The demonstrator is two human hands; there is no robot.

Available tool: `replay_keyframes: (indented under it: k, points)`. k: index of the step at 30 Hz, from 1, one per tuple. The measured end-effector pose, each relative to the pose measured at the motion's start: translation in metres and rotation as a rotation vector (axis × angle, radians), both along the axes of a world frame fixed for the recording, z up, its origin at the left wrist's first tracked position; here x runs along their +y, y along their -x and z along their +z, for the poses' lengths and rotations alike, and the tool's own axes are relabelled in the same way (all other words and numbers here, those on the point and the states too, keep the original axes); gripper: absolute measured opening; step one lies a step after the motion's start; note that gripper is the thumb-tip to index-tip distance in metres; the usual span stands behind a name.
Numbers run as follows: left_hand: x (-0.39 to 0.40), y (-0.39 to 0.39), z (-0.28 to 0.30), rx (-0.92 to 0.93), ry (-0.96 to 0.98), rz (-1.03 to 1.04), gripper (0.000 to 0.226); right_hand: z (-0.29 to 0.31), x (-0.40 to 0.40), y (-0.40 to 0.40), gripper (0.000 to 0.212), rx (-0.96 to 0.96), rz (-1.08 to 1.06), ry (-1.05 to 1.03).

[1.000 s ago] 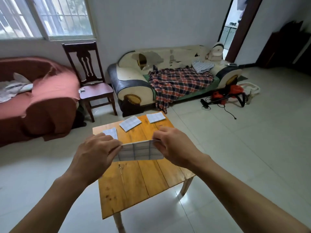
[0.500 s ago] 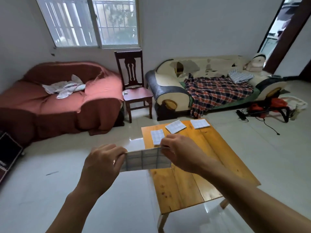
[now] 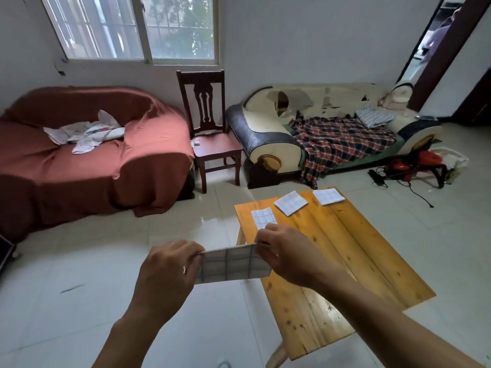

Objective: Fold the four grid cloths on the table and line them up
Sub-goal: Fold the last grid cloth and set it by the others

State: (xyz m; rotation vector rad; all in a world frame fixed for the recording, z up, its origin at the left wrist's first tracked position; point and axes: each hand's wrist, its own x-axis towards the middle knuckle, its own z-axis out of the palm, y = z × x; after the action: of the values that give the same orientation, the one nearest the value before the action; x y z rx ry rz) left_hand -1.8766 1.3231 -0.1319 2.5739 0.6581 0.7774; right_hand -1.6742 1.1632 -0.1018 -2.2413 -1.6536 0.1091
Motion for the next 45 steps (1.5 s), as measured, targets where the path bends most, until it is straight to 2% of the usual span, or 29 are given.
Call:
replay_keyframes:
  k: [8,13,18,21,25,30,36,45]
  points:
    - [0.109,-0.072,-0.004,0.145,0.000,-0.148,0.010,-0.037,0.083,-0.058,0.008,0.162,-0.145,-0.034]
    - [0.173,-0.121,-0.003,0.163,0.012,-0.226,0.006,-0.027,0.131,-0.094,0.003,0.150,-0.223,-0.072]
    - [0.236,-0.169,-0.020,0.158,0.063,-0.353,0.006,-0.034,0.173,-0.118,0.003,0.148,-0.330,-0.021]
    - [0.276,-0.201,-0.035,0.146,0.068,-0.453,0.005,-0.039,0.202,-0.126,0.003,0.129,-0.435,-0.012]
    - [0.318,-0.237,-0.038,0.218,0.054,-0.605,0.003,-0.035,0.231,-0.129,0.007,0.140,-0.606,-0.024]
    - [0.333,-0.302,-0.024,0.230,0.005,-0.859,0.008,-0.026,0.236,-0.141,0.006,0.130,-0.830,-0.054]
    - [0.319,-0.382,-0.038,0.270,-0.010,-1.062,0.006,-0.065,0.216,-0.162,0.007,0.227,-1.087,-0.140]
    - [0.293,-0.513,-0.063,0.388,-0.082,-1.238,0.010,-0.102,0.201,-0.239,0.013,0.444,-1.313,-0.450]
